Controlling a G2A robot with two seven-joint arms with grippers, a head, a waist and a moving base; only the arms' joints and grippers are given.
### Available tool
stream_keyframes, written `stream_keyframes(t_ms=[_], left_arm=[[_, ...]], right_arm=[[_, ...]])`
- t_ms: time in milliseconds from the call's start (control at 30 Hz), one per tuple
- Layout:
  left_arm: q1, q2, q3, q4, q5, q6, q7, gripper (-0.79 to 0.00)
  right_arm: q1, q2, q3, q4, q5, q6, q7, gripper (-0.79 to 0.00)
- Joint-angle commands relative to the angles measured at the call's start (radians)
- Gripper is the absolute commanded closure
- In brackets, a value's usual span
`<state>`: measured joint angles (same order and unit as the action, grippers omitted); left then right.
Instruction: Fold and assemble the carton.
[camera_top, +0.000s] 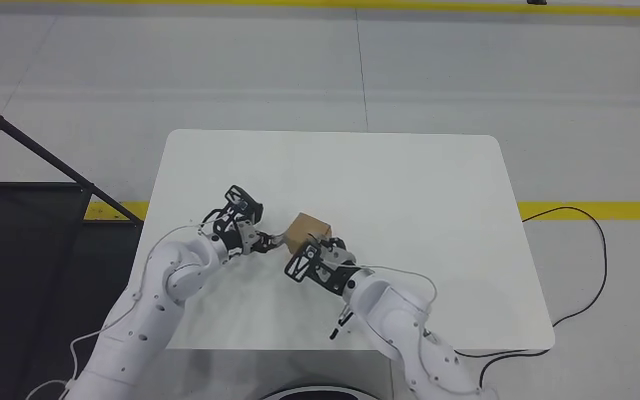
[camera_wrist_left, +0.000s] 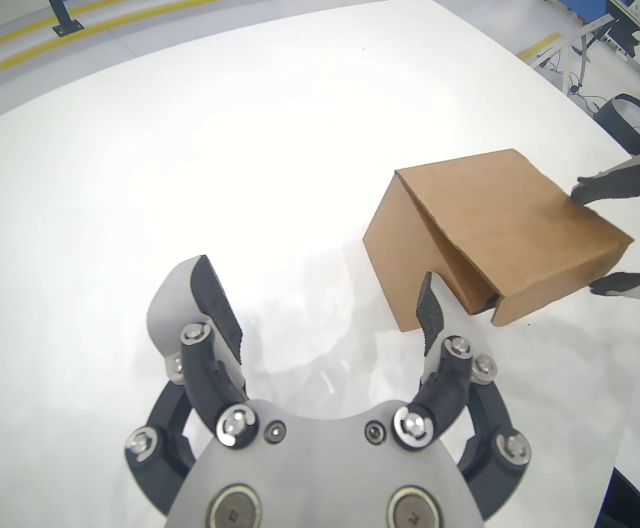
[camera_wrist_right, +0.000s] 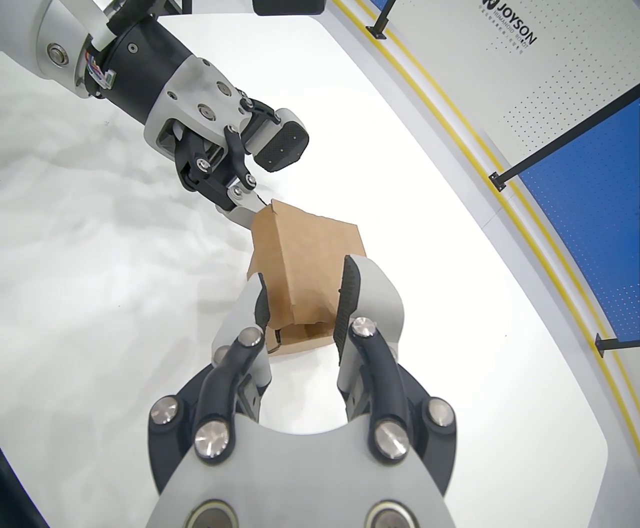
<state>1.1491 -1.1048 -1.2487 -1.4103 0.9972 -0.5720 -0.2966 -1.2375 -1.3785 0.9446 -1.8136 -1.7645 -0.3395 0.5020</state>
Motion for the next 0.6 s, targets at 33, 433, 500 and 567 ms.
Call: stream_keyframes(t_ms=[33, 433, 500, 567], left_arm=[[0.010, 0.001, 0.001, -0.016, 0.008, 0.001, 0.003, -0.785], [0.010, 0.003, 0.008, -0.035, 0.020, -0.007, -0.008, -0.785], [0.009, 0.003, 0.006, -0.036, 0.015, -0.008, -0.006, -0.785], [0.012, 0.004, 0.002, -0.039, 0.014, -0.010, -0.007, -0.785]], right_arm=[[-0.005, 0.002, 0.002, -0.005, -0.013, -0.013, -0.002, -0.357], [-0.007, 0.006, 0.011, -0.011, -0.034, -0.032, 0.017, -0.345], [-0.003, 0.005, 0.008, -0.010, -0.040, -0.029, 0.025, -0.345], [0.001, 0.004, 0.005, -0.009, -0.045, -0.031, 0.029, -0.345]])
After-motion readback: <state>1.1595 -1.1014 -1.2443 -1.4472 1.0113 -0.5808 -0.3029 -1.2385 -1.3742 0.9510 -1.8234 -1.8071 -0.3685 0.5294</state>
